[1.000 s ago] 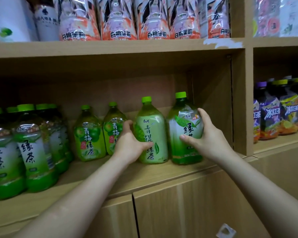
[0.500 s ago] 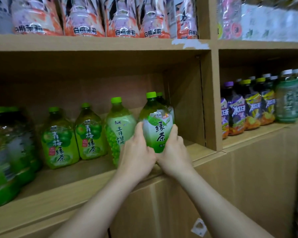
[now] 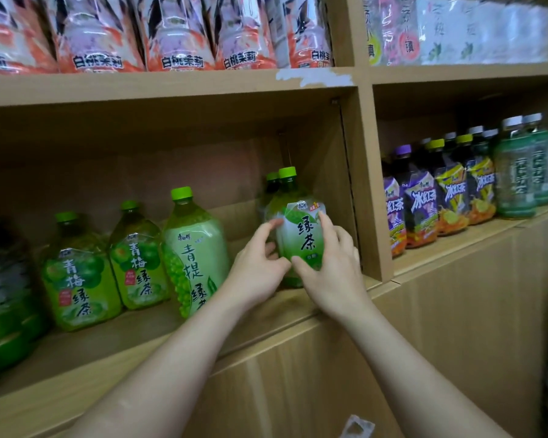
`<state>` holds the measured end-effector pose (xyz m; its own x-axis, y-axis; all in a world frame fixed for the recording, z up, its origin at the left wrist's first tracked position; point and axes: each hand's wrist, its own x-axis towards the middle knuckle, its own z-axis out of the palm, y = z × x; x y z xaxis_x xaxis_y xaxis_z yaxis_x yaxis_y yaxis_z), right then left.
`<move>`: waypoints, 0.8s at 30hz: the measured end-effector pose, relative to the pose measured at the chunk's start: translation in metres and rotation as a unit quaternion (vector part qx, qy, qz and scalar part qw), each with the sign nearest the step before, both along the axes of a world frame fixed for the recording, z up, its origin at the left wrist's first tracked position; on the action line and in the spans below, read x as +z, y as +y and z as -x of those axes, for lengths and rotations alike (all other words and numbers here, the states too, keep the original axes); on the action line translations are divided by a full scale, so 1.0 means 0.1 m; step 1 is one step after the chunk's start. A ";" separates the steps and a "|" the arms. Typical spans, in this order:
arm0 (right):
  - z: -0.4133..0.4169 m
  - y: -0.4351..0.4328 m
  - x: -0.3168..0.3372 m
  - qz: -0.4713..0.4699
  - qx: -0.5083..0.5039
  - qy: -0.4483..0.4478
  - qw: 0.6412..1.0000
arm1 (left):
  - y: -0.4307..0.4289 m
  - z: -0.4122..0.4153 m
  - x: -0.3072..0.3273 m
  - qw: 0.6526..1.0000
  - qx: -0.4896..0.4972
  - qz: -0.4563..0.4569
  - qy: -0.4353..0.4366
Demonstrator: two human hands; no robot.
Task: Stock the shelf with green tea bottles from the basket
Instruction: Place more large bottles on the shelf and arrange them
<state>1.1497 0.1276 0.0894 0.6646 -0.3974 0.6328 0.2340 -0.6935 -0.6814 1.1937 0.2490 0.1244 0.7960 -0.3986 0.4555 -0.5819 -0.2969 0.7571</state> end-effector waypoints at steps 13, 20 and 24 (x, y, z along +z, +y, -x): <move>-0.11 -0.30 0.06 -0.012 0.182 0.078 0.980 | -0.35 -0.26 0.06 0.969 0.159 -0.139 -0.126; -0.31 -0.35 0.17 0.007 0.191 0.166 0.968 | -0.37 -0.39 -0.08 0.969 0.152 -0.172 -0.095; -0.34 -0.36 0.22 -0.010 0.154 0.142 0.978 | -0.34 -0.46 -0.11 0.968 0.139 -0.193 -0.084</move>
<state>1.1840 0.0916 0.1113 0.9024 -0.1605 0.3998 0.2299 -0.6055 -0.7619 1.2395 0.2154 0.1139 0.8243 -0.3458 0.4483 -0.5444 -0.7015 0.4599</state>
